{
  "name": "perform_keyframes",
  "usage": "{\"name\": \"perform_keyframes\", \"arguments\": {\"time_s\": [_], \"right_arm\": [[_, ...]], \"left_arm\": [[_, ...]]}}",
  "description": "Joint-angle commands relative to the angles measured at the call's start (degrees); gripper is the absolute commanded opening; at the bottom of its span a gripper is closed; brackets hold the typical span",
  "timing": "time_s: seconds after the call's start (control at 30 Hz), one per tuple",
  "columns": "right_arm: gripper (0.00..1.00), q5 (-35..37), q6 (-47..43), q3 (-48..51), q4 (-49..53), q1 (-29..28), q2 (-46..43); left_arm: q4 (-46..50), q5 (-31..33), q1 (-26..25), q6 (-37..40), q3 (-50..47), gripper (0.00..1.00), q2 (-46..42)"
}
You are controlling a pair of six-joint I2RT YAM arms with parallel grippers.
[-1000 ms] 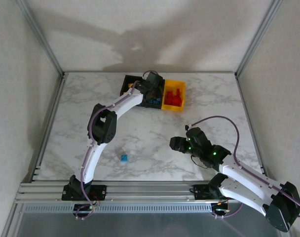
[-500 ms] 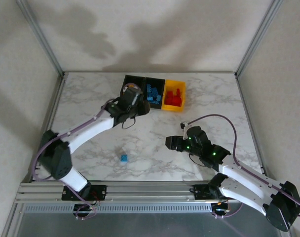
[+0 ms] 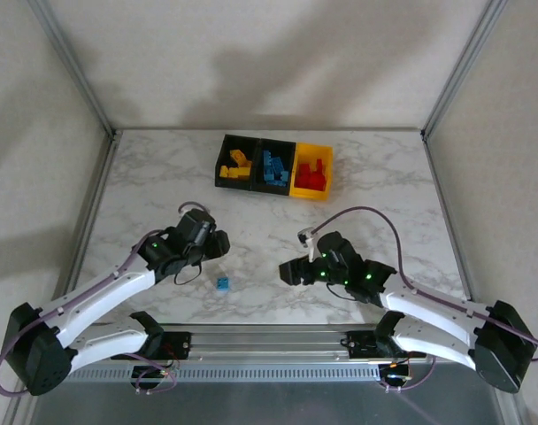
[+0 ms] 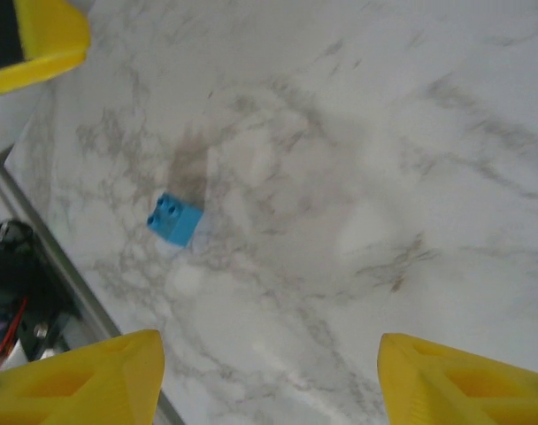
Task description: Sort the legos into containers by color
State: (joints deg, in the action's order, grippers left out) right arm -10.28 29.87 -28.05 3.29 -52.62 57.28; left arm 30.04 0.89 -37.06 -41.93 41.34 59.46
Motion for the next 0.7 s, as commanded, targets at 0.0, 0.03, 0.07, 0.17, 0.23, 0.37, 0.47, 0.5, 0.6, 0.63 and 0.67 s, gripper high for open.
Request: {"name": "perform_keyframes", "arguments": {"time_s": [0.0,0.03,0.07,0.17,0.23,0.37,0.47,0.5,0.6,0.63,0.67], "right_arm": [[0.65,-2.14,-1.92,-1.58,-0.82,-3.44,3.75],[0.64,-1.06,-2.01,-2.06,-0.17,-4.51,5.05],[0.64,-0.43,-2.01,-2.41,0.20,-5.32,6.26],[0.64,-0.12,-1.40,-2.45,-0.87,-6.43,8.30],[0.64,0.11,-0.98,-2.42,-1.65,-6.64,8.96],[0.64,1.04,-0.69,-2.70,-1.72,-7.09,9.65],[0.64,2.03,-0.69,-2.54,-1.19,-7.14,9.61],[0.64,2.52,-0.60,-2.37,-1.08,-7.12,9.59],[0.64,3.13,-0.29,-1.67,-1.42,-7.10,9.86],[0.64,3.04,-0.16,-1.49,-1.61,-7.14,10.07],[0.64,3.02,-0.01,-1.40,-1.70,-7.07,10.25]], "left_arm": [[3.07,-1.63,-0.76,-2.59,-3.69,0.50,-1.41],[2.86,-1.91,-1.10,-3.01,-4.49,0.50,-1.66],[2.51,-1.98,-1.62,-3.40,-5.26,0.50,-1.72],[0.89,-2.65,-2.78,-4.53,-7.32,0.53,-1.04],[-0.36,-3.06,-3.65,-5.17,-8.26,0.54,-0.42],[-1.68,-3.33,-5.15,-6.12,-9.64,0.56,1.27],[-2.42,-3.12,-6.54,-6.48,-10.50,0.57,3.33],[-2.75,-2.72,-6.98,-6.75,-10.65,0.58,3.98],[-3.30,-1.09,-8.48,-7.35,-10.33,0.58,6.37],[-3.37,-0.53,-8.93,-7.42,-10.03,0.57,7.10],[-3.25,-0.23,-9.22,-7.39,-9.80,0.57,7.89]]}}
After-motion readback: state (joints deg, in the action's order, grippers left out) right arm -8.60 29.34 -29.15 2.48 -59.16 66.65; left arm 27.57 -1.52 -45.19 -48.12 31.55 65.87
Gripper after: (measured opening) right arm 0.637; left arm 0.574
